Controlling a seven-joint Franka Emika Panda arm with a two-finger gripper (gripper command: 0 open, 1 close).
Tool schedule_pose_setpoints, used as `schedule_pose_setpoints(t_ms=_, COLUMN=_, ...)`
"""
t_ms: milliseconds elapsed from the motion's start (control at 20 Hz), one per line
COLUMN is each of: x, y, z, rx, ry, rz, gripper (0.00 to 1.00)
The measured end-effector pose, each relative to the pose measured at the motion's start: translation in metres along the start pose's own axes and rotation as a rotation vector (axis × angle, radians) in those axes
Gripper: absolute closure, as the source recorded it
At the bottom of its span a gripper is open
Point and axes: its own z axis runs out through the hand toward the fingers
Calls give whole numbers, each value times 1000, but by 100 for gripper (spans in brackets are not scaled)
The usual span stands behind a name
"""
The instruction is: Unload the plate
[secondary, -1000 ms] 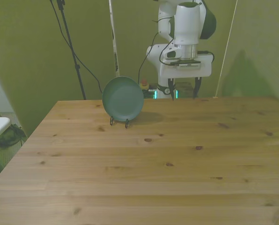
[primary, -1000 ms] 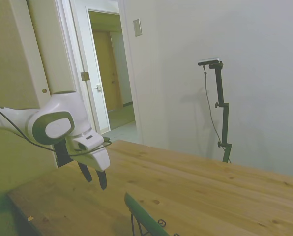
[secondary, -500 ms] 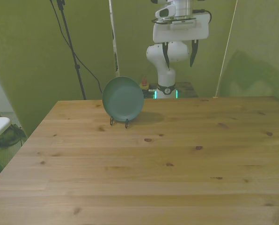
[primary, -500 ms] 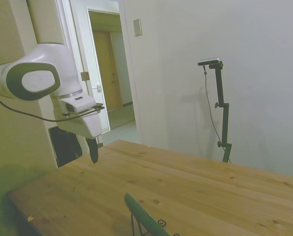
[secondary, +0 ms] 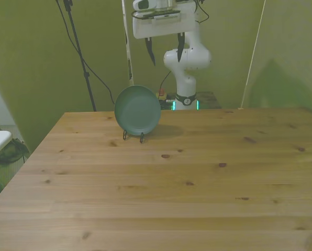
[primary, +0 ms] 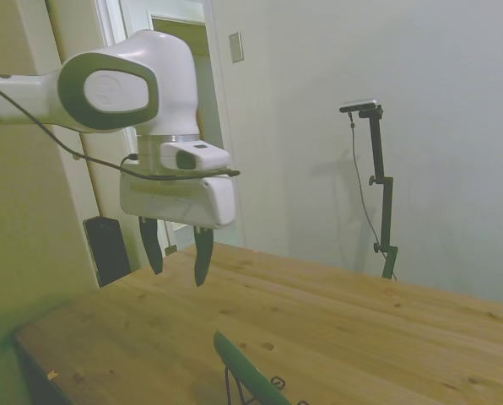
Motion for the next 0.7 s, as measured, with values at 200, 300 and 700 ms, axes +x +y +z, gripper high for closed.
schedule_pose_setpoints(t_ms=200, x=25, y=19, z=2, rx=-85, ry=-30, rz=-86, gripper=0)
schedule_pose_setpoints(t_ms=300, x=31, y=33, z=4, rx=-118, ry=-30, rz=-115, gripper=0)
schedule_pose_setpoints(t_ms=700, x=57, y=76, z=24, rx=-161, ry=41, rz=-186, gripper=0)
